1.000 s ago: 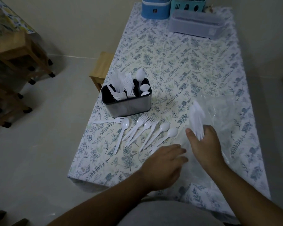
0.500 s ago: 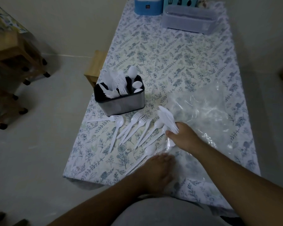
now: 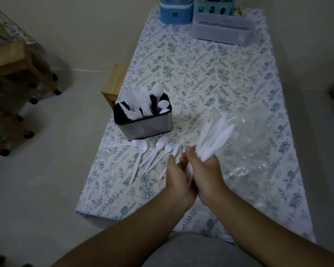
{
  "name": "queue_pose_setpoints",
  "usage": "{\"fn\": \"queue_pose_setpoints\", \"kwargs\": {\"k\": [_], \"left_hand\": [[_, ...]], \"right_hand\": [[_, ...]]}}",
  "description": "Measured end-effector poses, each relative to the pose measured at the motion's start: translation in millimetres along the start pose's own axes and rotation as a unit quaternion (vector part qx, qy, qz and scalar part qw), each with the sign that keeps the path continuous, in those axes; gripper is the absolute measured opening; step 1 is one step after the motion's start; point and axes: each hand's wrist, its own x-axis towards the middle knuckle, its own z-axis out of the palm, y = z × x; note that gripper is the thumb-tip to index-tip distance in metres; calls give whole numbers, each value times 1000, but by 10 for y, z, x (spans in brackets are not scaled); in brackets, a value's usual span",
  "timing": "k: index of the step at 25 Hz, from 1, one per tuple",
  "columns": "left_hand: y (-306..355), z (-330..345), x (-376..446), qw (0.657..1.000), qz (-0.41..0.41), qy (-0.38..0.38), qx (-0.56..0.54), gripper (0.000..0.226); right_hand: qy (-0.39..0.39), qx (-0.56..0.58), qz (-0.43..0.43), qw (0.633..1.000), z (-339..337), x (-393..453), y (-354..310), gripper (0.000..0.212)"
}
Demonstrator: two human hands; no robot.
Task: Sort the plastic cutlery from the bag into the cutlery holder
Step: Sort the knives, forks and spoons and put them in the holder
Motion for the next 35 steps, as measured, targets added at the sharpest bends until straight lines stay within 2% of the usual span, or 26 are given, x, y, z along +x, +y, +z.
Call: {"fn": "queue_pose_setpoints", "kwargs": {"k": [1,3,6,8,12,16,19,22,25,28,31,35], "left_hand": [[19,28,-31,1000,13,-7,10,59],[105,-58,-52,992,65,-13,103,56],[273,-278,-40,948,164,-49,269,43],[344,-361,-114,931,181,-95,302,35],[312,-355,-295,899,245,-91,351,28],[459,-335,-346,837,320,-46,441,34],[663,-331,-443,823,337,-75,450,41],[812,-424,-477,814,356,-62,455,35],[931,-534,-465,767,402,-38,499,29],[1125,-631,-445,741,452,-14,497,21],[1431,-732,-397,710,505,-26,490,29],[1968,-733,-361,680,545,-51,488,30]], "right_hand": [[-5,-51,-15,999,29,-31,5,13],[-23,-113,-39,993,22,-21,-55,17],[-113,-152,-26,982,-74,-26,-132,26],[-144,-200,-20,969,-93,-104,-98,30],[-130,-236,-51,962,-24,-205,-6,28],[-117,-267,-107,951,129,-198,17,35],[-146,-282,-119,941,252,-179,-4,32],[-161,-271,-107,943,432,-145,-16,32],[-170,-268,-107,942,646,-150,-18,26],[-183,-272,-89,941,853,-148,-116,27],[-223,-333,-110,910,1048,-76,-333,27],[-248,-374,-190,873,1397,107,-642,25]]}}
